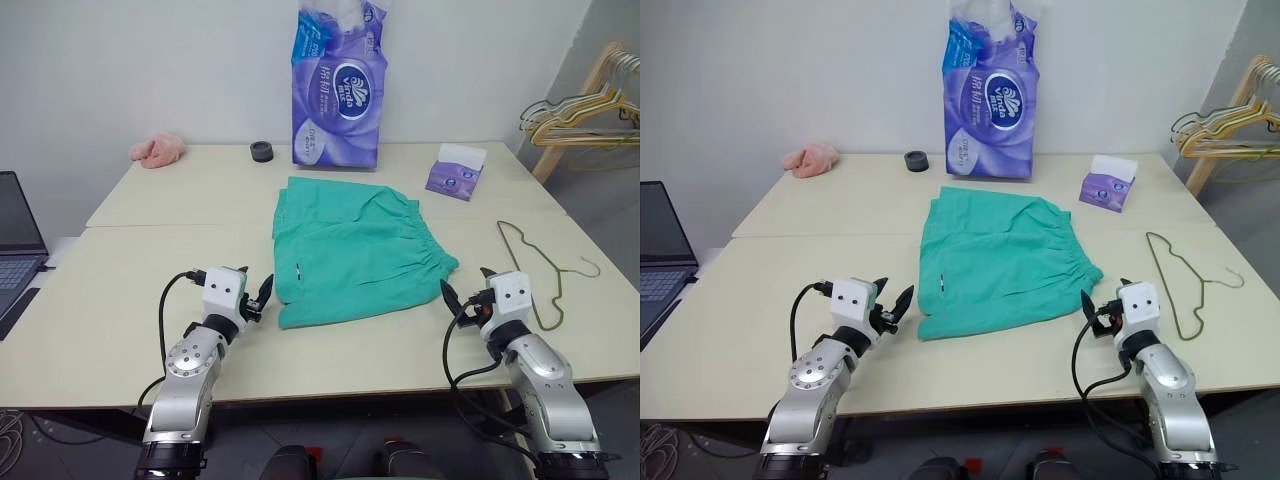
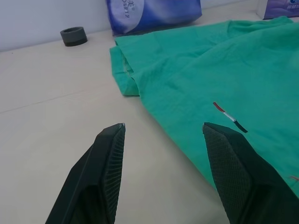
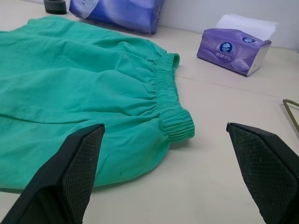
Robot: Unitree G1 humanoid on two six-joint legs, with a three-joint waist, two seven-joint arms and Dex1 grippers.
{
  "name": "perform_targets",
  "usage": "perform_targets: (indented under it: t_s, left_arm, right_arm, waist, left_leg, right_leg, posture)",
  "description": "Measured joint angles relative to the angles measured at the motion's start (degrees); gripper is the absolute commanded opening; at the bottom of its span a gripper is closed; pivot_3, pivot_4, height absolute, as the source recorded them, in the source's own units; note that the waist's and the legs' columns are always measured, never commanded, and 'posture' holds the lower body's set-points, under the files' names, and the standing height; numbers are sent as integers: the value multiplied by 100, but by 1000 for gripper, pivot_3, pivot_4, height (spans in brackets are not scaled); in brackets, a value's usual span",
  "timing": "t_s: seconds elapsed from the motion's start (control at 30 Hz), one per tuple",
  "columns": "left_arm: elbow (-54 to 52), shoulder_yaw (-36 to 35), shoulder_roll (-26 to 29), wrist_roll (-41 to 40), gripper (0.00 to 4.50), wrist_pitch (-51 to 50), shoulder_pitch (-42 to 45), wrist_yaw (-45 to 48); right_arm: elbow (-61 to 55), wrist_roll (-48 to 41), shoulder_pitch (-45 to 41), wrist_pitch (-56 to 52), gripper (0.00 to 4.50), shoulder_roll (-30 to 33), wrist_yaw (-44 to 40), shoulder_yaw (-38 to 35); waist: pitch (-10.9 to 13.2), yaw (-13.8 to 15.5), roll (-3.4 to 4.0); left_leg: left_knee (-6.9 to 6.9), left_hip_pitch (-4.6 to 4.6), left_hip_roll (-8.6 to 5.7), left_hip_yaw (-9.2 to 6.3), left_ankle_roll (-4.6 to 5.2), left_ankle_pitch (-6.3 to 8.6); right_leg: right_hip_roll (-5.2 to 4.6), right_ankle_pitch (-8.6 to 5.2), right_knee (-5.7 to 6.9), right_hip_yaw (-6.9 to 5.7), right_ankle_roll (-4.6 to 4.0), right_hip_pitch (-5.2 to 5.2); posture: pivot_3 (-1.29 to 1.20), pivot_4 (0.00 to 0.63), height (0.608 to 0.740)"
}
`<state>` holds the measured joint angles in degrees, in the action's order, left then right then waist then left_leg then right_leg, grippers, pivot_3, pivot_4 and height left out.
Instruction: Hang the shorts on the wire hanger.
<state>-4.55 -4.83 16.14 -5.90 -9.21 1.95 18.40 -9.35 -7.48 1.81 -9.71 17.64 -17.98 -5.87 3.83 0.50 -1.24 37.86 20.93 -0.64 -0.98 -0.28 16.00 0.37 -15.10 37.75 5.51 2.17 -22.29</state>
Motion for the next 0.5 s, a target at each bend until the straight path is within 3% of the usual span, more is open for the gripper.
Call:
perform_targets:
  t_s: [0.33,0.43,0.5]
  left_arm:
    - [0,-2,0,2,2786,0,-16,-25]
    - [0,-1,-1,3,2786,0,-18,-26]
    - [-1,0,-2,3,2786,1,-19,-26]
  right_arm:
    - [0,24,4,10,4457,57,-190,103]
    - [0,53,1,20,4457,67,-210,153]
    - [0,58,0,21,4457,69,-210,151]
  waist:
    - [2,-7,0]
    - [5,-5,3]
    - [12,-19,15]
  left_leg:
    - [0,-1,2,-3,0,0]
    - [1,1,-17,-67,0,-1]
    - [2,-3,-66,-174,0,-5]
  right_leg:
    - [2,-1,2,-4,-2,4]
    - [-26,-8,-3,-70,-14,34]
    - [-80,-34,-3,-182,-27,77]
  posture:
    - [90,36,740]
    - [90,36,740]
    - [90,36,740]
